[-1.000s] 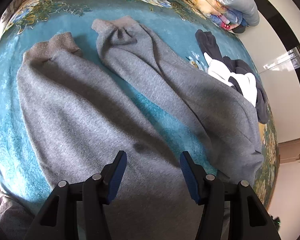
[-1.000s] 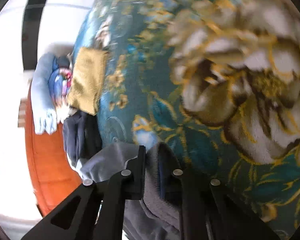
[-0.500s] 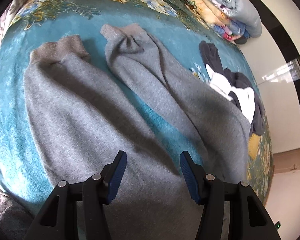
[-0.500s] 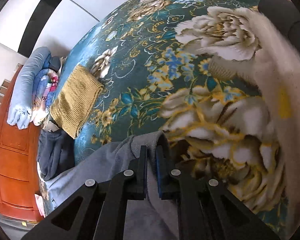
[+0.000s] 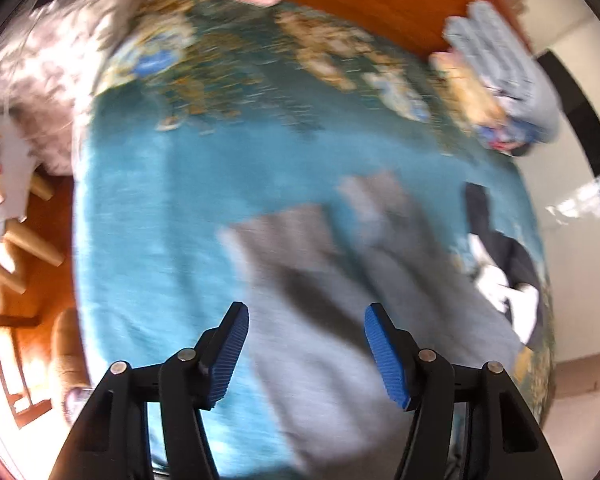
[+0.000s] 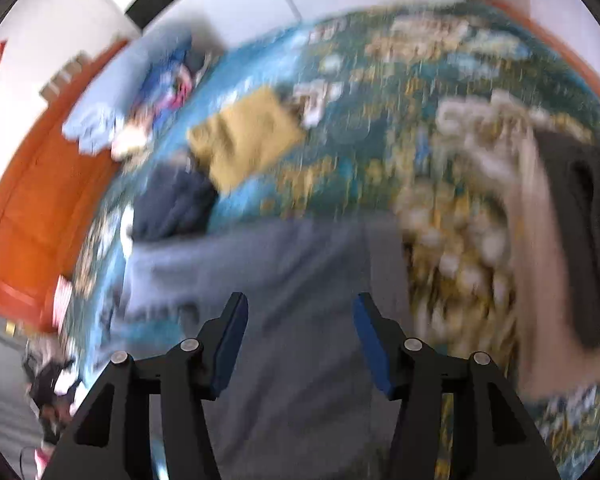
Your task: Fold clothes
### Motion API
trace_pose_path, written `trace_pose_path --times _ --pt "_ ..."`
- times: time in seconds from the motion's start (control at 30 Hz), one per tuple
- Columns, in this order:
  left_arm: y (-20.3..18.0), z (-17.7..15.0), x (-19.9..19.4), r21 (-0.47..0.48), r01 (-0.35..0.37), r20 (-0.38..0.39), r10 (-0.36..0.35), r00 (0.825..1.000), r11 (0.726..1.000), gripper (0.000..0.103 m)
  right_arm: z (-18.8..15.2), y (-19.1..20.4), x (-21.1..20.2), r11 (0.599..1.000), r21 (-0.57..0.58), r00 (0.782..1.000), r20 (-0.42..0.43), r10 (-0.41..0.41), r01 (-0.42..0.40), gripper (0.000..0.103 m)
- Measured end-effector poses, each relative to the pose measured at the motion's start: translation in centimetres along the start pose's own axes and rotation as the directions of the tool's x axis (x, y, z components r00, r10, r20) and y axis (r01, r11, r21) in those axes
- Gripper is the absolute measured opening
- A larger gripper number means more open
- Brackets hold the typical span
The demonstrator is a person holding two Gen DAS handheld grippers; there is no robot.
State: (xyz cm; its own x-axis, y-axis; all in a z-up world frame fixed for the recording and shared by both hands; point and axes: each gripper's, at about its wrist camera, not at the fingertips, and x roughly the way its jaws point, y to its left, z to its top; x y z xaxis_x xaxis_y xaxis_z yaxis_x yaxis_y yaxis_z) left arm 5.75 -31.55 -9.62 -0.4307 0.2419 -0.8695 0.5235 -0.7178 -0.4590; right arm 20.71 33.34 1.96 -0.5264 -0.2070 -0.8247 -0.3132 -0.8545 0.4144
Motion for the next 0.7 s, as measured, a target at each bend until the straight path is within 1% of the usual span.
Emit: trace_pose_path --times 0.1,0.17,0.2,0.3,0.33,0.43,0.53,0.6,0.63,0.67,0.7 --pt "2.7 1.9 0.0 -0.020 -0.041 -0.014 0.040 0.999 0.999 0.065 -3.4 -1.3 0.0 0.998 0.059 0.997 -0.073 -0.027 0.031 0.056" --pt "4.2 3.0 0.2 -0.030 -0.060 -0.024 0.059 0.998 0.998 0.064 -5.4 -2.8 0.0 0.991 0.122 0.992 -0.116 -0.045 0.060 0.056" --pt "4.1 3.0 0.6 -0.028 -0.054 -0.028 0.053 0.998 0.998 0.063 -6.4 -3.7 0.1 0.985 0.155 0.989 -0.136 -0.053 0.074 0.056" --pt "4.0 3.0 1.9 -0.021 -0.035 -0.040 0.034 0.999 0.999 0.063 -9.4 -6.3 0.4 0.956 0.276 0.981 -0.187 -0.049 0.100 0.056" --pt "4.0 3.0 2.3 -0.019 -0.029 -0.044 0.028 0.999 0.999 0.063 -10.1 -7.0 0.7 0.944 0.316 0.981 -0.191 -0.036 0.096 0.056" --pt "3.9 3.1 3.4 -0.016 -0.008 -0.053 0.007 0.999 1.000 0.063 -11.3 -8.9 1.7 0.898 0.438 0.987 -0.156 0.035 0.038 0.056" --pt "4.2 3.3 3.2 -0.038 0.030 -0.044 -0.032 0.999 0.999 0.060 -11.9 -10.1 2.8 0.846 0.533 0.988 -0.122 0.091 -0.012 0.057" --pt "4.5 3.4 3.1 -0.061 0.054 -0.043 -0.056 0.997 0.997 0.053 -11.9 -10.3 4.0 0.808 0.587 0.985 -0.112 0.128 -0.039 0.057" --pt "4.6 3.5 3.2 -0.071 0.063 -0.044 -0.066 0.997 0.995 0.051 -11.9 -10.3 4.4 0.795 0.605 0.986 -0.106 0.126 -0.036 0.057" --pt "4.7 3.6 3.2 -0.078 0.069 -0.045 -0.073 0.996 0.995 0.041 -11.9 -10.4 4.8 0.782 0.622 0.987 -0.100 0.123 -0.034 0.057" --pt "4.6 3.6 3.3 -0.080 0.073 -0.046 -0.077 0.996 0.994 0.029 -11.9 -10.4 5.2 0.769 0.639 0.988 -0.094 0.120 -0.032 0.057"
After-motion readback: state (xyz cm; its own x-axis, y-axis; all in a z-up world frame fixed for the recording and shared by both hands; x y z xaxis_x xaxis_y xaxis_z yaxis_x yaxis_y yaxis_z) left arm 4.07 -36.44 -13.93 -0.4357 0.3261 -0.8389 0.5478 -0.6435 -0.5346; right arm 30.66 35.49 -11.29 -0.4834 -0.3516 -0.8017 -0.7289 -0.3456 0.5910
